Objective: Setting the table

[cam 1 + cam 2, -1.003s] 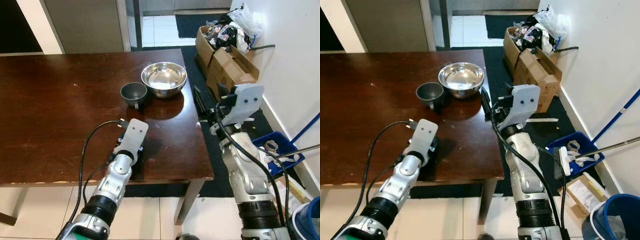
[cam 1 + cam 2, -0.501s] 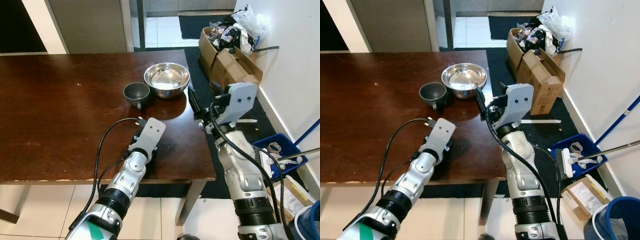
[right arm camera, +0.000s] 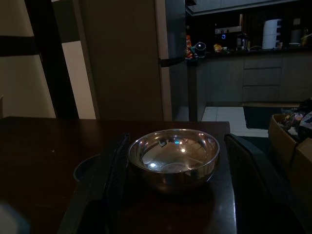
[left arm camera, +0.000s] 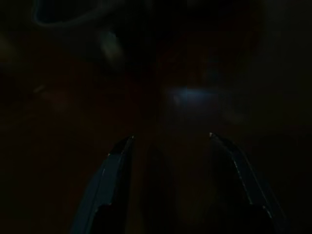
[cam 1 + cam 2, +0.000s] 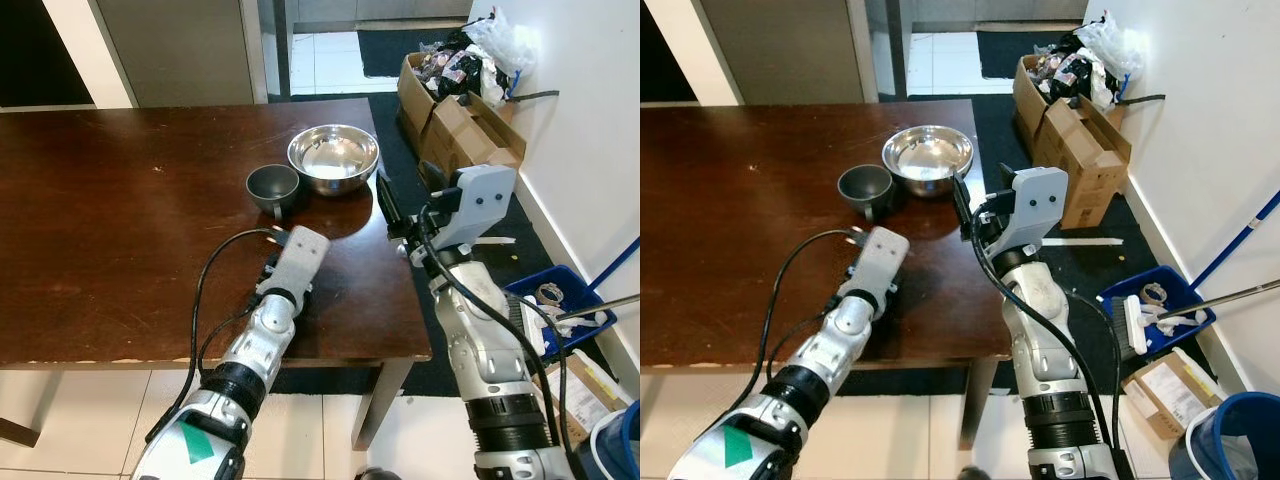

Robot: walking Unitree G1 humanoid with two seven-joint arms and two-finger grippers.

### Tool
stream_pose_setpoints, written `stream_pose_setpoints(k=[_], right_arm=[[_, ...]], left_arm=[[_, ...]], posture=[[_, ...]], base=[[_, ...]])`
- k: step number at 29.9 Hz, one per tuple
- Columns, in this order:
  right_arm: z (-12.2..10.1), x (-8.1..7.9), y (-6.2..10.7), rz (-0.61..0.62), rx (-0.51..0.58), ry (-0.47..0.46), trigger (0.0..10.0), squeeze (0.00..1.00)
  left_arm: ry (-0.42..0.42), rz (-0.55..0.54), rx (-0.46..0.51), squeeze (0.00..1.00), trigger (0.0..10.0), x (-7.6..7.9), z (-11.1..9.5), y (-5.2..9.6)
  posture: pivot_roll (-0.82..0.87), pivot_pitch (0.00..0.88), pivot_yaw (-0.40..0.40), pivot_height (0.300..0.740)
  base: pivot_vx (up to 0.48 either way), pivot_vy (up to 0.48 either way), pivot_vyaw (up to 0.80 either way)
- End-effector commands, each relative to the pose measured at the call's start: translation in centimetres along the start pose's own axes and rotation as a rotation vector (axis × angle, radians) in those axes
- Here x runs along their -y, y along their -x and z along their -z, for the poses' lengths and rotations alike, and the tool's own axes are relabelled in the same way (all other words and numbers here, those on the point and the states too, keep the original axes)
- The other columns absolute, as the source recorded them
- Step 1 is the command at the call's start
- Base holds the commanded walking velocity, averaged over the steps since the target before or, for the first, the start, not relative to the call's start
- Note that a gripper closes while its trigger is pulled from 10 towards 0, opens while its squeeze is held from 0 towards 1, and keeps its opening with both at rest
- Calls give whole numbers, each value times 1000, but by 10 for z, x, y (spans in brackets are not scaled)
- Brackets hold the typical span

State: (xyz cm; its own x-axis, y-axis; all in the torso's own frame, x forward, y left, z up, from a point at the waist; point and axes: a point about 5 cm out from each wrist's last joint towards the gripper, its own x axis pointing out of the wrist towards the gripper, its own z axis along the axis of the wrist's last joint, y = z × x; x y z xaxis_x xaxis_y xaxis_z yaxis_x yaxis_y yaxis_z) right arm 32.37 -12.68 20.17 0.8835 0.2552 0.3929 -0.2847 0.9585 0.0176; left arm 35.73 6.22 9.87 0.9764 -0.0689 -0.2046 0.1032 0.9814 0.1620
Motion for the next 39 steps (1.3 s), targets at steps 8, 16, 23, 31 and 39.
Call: stream_pose_setpoints(k=[8,16,23,31,39], right_arm=[[2,-4,0,-6,-3,-1,10000,0],[-2,-8,-1,-31,7,18,10000,0],[-4,-11,2,-40,10,19,10000,0],[-2,-21,6,-89,-10,-2,10000,0],[-3,-42,18,-196,-45,-43,10000,0]], left_arm=[[160,-35,30,0,10000,-10,-26,-12],[251,-15,68,0,10000,-15,-40,-18],[146,-18,167,0,10000,-20,-65,-22],[58,-42,197,0,10000,-26,-82,-26],[-42,-97,188,0,10000,-40,-86,-29]], posture=[[-138,0,102,740],[-164,0,114,740],[-167,0,114,740],[-168,23,93,740],[-186,92,86,740]], base=[[0,0,0],[0,0,0],[0,0,0],[0,0,0],[0,0,0]])
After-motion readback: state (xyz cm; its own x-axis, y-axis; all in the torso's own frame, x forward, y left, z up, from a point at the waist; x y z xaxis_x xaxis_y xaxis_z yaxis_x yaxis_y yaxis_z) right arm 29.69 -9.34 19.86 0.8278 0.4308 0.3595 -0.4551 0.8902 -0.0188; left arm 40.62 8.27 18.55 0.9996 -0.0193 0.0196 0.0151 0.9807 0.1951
